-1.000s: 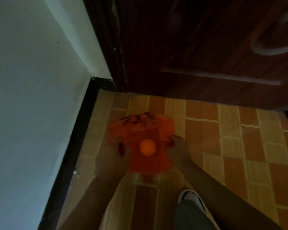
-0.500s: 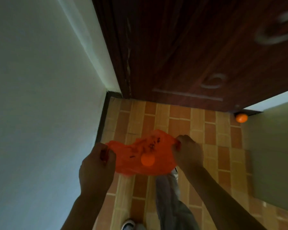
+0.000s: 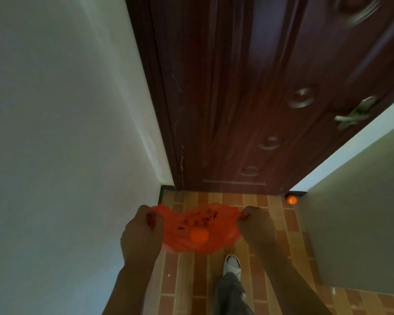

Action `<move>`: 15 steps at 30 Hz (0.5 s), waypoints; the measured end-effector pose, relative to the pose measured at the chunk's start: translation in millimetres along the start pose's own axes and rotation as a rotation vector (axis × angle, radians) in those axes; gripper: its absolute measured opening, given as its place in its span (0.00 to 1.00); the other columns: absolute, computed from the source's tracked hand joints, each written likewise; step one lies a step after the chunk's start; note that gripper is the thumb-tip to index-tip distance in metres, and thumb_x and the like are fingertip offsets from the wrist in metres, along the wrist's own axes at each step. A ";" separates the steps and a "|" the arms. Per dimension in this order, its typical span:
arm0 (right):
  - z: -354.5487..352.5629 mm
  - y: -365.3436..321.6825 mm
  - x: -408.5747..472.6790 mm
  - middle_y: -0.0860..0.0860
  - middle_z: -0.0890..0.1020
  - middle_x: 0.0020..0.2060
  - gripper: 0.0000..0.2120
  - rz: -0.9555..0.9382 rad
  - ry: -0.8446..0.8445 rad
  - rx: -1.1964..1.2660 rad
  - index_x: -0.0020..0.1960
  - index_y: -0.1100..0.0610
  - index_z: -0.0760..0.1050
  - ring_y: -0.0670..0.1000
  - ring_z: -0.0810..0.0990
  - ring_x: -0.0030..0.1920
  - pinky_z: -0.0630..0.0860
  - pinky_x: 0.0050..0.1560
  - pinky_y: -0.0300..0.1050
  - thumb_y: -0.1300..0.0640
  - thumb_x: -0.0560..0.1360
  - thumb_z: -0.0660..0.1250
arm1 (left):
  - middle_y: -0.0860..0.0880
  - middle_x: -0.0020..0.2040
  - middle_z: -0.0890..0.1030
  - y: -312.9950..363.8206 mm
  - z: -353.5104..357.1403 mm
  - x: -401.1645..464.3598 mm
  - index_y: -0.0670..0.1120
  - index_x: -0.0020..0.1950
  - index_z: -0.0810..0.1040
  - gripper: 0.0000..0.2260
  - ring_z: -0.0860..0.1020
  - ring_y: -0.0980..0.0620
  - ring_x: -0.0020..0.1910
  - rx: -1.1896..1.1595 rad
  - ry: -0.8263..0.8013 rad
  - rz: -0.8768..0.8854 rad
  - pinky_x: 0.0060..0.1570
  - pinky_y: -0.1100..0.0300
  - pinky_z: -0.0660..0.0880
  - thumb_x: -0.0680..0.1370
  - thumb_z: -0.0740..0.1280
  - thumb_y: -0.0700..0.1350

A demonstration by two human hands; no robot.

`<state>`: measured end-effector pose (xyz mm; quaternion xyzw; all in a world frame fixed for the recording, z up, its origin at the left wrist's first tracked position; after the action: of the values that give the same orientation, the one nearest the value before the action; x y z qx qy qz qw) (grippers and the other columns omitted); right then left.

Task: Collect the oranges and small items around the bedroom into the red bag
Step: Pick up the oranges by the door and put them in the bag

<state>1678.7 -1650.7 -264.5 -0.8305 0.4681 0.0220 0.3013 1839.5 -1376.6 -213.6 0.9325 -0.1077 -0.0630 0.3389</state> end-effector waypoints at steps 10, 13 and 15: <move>-116.9 10.8 3.6 0.51 0.82 0.33 0.08 -0.041 0.216 0.221 0.36 0.50 0.76 0.56 0.81 0.37 0.75 0.38 0.48 0.60 0.70 0.71 | 0.54 0.32 0.78 132.0 -6.1 8.2 0.54 0.44 0.76 0.04 0.79 0.53 0.33 -0.036 -0.036 0.161 0.36 0.55 0.78 0.79 0.67 0.50; -142.9 23.2 23.4 0.46 0.75 0.30 0.11 -0.017 0.218 0.288 0.36 0.43 0.70 0.52 0.76 0.34 0.66 0.37 0.42 0.54 0.71 0.70 | 0.54 0.31 0.76 173.3 13.3 18.4 0.53 0.42 0.74 0.07 0.78 0.53 0.32 -0.038 -0.057 0.200 0.35 0.55 0.76 0.80 0.68 0.50; -161.9 29.9 38.0 0.44 0.73 0.27 0.10 -0.030 0.249 0.324 0.35 0.42 0.71 0.47 0.72 0.30 0.64 0.32 0.41 0.53 0.71 0.70 | 0.54 0.30 0.76 198.7 28.7 26.6 0.53 0.42 0.74 0.09 0.78 0.53 0.32 -0.037 -0.065 0.234 0.34 0.56 0.74 0.80 0.69 0.51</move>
<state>1636.6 -1775.4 -158.6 -0.7743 0.4867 -0.1609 0.3712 1828.4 -1549.3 -108.4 0.9047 -0.2254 -0.0555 0.3573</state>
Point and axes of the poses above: each hand's wrist, its own x-axis towards the middle knuckle, its own z-axis out of the palm, y = z × x, the point moved 5 cm from there along x, towards the middle knuckle
